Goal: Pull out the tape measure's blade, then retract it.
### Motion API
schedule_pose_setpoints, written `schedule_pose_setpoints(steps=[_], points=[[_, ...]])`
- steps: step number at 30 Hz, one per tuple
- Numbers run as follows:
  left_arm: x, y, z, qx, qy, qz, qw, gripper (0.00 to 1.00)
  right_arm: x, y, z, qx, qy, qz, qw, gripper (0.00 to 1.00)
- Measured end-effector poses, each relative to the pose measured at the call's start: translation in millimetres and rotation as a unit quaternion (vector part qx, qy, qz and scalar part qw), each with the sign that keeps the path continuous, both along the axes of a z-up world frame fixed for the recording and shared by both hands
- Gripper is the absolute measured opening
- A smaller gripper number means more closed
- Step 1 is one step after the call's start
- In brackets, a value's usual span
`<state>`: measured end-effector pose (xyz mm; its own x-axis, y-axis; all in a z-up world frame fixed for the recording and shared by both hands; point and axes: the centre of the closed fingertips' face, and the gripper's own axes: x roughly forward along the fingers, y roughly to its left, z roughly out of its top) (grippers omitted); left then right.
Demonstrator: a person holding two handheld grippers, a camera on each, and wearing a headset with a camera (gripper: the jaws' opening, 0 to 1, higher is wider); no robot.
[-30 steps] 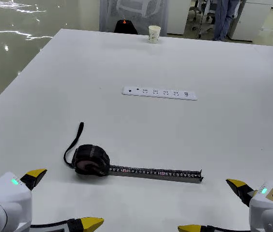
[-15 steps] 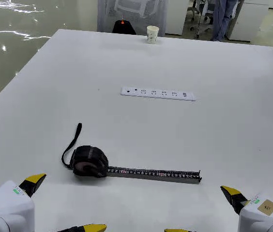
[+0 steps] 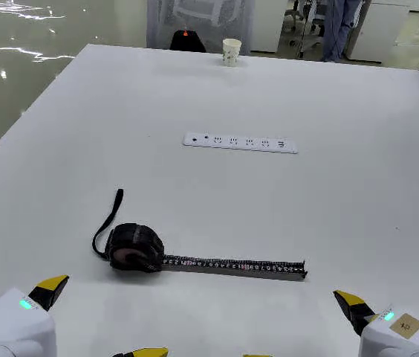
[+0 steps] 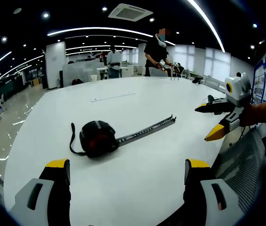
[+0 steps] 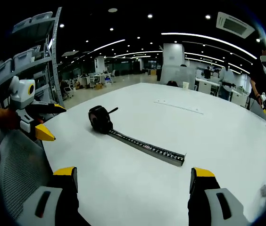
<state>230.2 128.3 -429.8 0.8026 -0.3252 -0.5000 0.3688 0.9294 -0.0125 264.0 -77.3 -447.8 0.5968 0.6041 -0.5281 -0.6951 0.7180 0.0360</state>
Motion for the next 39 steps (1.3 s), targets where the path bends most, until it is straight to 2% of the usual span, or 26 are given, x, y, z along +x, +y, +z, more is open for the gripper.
schedule_pose_setpoints(steps=[7, 21, 34, 39], points=[[1.5, 2.1, -0.4, 0.005, 0.000, 0.010, 0.9999, 0.99, -0.3, -0.6, 0.7, 0.006, -0.001, -0.003, 1.0000, 0.99], [4.4, -0.7, -0.4, -0.003, -0.004, 0.020, 0.9998, 0.99, 0.5, -3.6, -1.6, 0.010, 0.000, -0.002, 0.9999, 0.99], [9.1, -3.8, -3.0, 0.001, 0.000, 0.029, 0.9996, 0.99, 6.5, -8.6, 3.0, 0.027, -0.003, 0.015, 0.9995, 0.99], [12.7, -4.3, -4.9, -0.003, 0.003, 0.039, 0.9992, 0.99, 6.8, -10.0, 3.8, 0.034, -0.002, 0.028, 0.9990, 0.99]])
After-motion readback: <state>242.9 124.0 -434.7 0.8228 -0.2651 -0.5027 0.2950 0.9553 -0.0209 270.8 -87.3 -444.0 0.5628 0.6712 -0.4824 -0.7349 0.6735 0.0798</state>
